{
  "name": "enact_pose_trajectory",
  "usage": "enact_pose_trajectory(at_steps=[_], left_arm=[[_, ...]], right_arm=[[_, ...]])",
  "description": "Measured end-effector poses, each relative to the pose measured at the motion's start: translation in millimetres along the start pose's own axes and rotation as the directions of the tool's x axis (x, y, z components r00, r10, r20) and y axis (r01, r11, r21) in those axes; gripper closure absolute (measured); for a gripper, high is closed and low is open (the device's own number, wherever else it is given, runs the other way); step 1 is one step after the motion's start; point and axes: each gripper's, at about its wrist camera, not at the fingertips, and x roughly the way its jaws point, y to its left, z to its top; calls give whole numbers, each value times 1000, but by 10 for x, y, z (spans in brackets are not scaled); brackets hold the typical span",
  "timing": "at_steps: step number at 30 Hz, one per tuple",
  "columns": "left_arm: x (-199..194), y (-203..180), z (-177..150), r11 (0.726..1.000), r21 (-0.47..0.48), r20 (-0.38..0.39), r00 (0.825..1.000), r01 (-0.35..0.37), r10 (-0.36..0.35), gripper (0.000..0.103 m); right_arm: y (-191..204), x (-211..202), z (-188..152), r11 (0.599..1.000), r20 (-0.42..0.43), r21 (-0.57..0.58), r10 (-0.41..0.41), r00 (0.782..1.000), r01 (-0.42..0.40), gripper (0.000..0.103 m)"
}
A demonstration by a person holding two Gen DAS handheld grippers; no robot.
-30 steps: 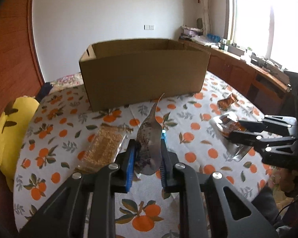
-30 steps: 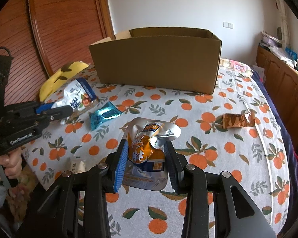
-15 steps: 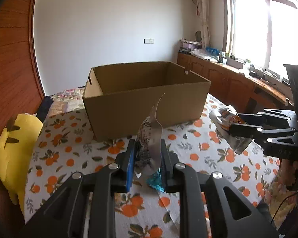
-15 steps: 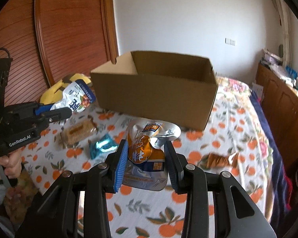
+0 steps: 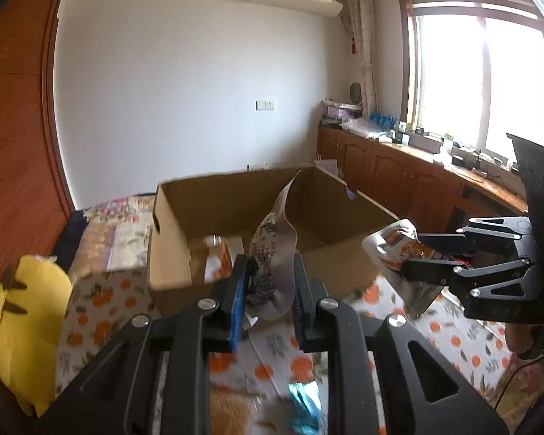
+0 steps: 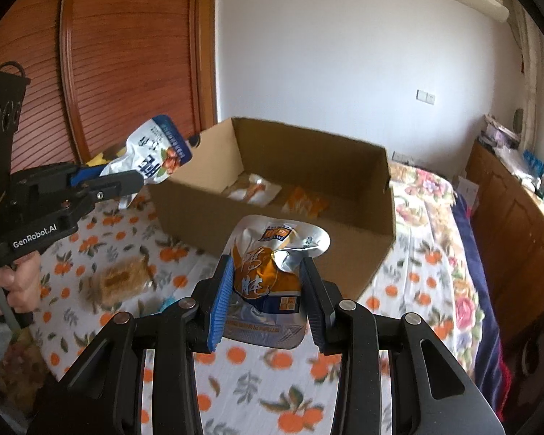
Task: Organize snacks
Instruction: 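Carry both packets over the box and open both tools to drop them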
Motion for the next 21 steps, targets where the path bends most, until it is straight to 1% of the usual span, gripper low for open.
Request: enact_pose_trajectory(at_steps=[7,12,17,18,21], left_arm=[[425,233,246,999,-35,-6,1000,-6,6,84],[650,331,305,999,-43,-17,1000,-15,15,84],[840,395,292,999,-50,-41,999,-11,9,83],[887,405,282,998,-54,-53,999,-10,7,83],[961,400,268,998,-61,-56,998,-19,15,81]], right_arm=[[-122,305,403,1000,31,4,6,1000,-6,66],[-230,612,609,1000,28,21,16,999,-17,66],[-328,868,706,999,24,45,14,1000,-15,66],[-353,931,710,998,19,53,13,1000,-14,66],[-412,1087,685,997,-1,75,12,1000,-12,66]])
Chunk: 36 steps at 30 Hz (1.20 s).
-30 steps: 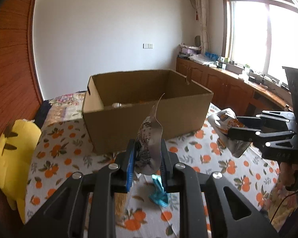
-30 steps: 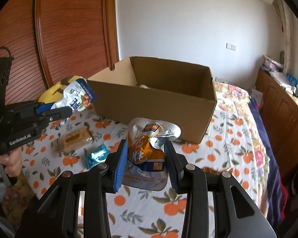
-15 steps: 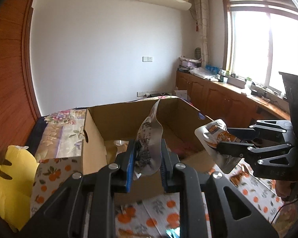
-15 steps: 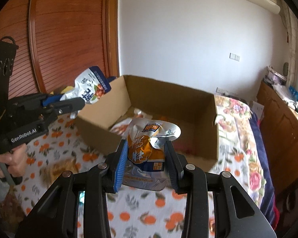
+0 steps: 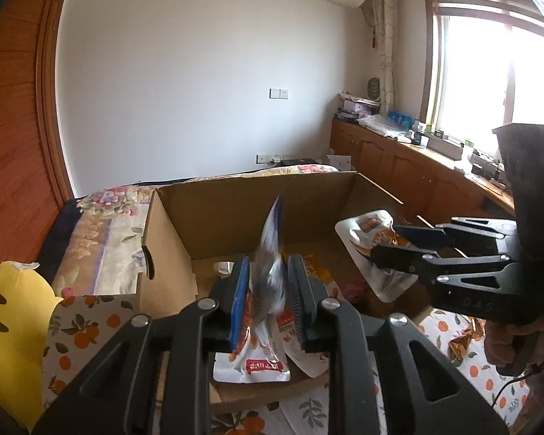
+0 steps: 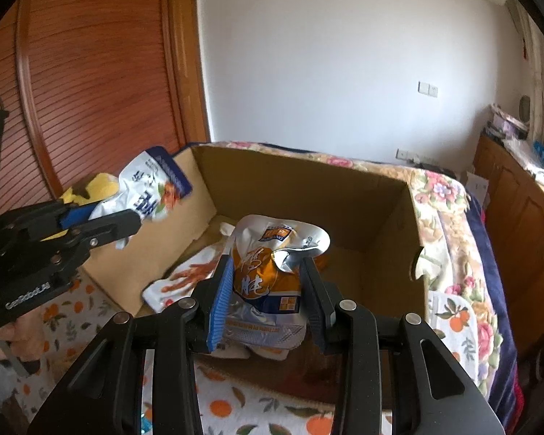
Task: Organize snacks
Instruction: 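Carry both packets over the box and open both tools to drop them, then move both tools back to the bed toward the grain bar and white bar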
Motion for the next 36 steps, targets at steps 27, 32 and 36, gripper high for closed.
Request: enact_pose_trajectory(at_steps=[27,32,36], left_arm=[[-679,-272,-157,997,83,-2,1000,10,-9,66],[-879,-243,-356,996,76,-6,999,39,-38,56],[-967,-224,-575,997,72,-29,999,34,-32,56]], right_arm=[[53,-826,-345,999,17,-7,-49,999,49,38],[146,-1102,-662,999,-14,20,-31,999,32,38],[355,-1236,-950,1000,-32,32,3,999,-2,38]])
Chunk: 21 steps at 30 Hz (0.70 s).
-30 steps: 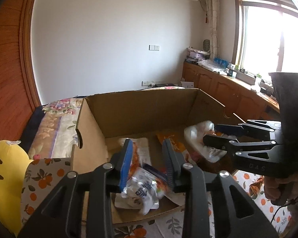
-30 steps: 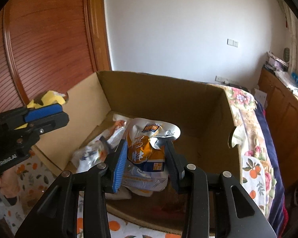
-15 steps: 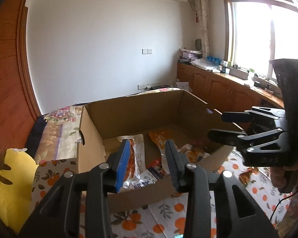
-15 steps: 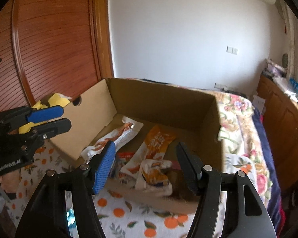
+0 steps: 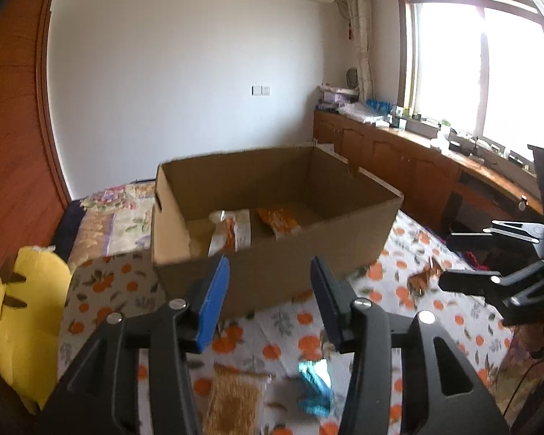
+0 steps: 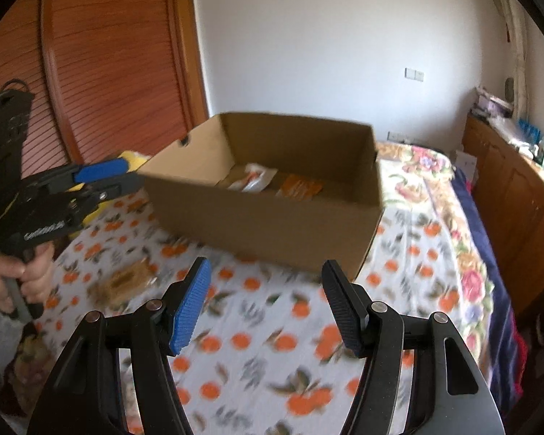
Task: Organize snacks
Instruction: 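Move both tools back to the bed toward the grain bar and white bar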
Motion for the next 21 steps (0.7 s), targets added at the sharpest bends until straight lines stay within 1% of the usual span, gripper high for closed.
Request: enact_pose_trajectory(at_steps=[7,11,15,21], left_arm=[[-23,-5,-465,999,19,-76,996,-33,35,55],[-5,50,-737,999,12,-128,991,-47,48,56],[7,67,-931,998,10,-166,985,-56,56,56],[73,116,-1105,998,11,-210,975,-66,67,56]], right_arm=[[394,-24,-448,999,-25,-6,46,999,-46,38],[580,76,-689,997,-60,13,82,995,-81,38],[727,176,-844,994,-92,2,105,990,-105,39],[962,288,-1045,987,-141,-17,157,977,-161,39]])
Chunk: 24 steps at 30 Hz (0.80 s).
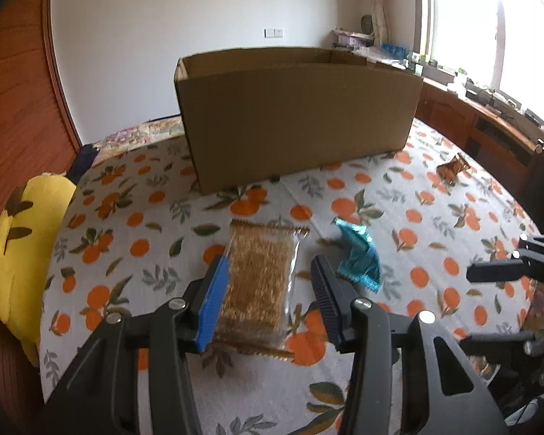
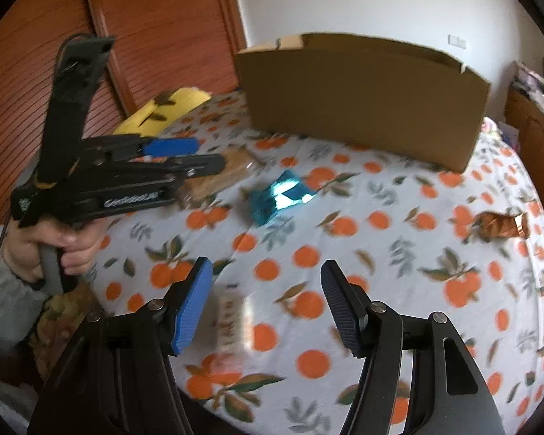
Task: Organize snacks
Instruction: 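Move both tools back to the bed toward the grain bar and white bar, then grasp the small white bar with the right tool while the left tool grasps the clear grain-bar tray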
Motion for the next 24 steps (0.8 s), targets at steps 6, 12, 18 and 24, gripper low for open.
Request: enact_pose_trajectory(at_steps=[6,12,18,24], left_arm=[[66,48,-56,1000,-5,-20,1000,-14,14,56],[77,31,-51,999,17,-19,999,-30,30,56],[57,70,12,999,10,-9,999,-39,39,56],[150,58,53,999,36,-30,999,-36,37,55]], right_arm=[[107,122,-152,999,-52,-21,24,998,-25,45],[177,150,-205,998,-63,-40,39,997,-42,51],[256,145,-266,993,-70,-116,-12,997,3,60],[245,146,-277,987,-63,-154,-56,996,46,83]])
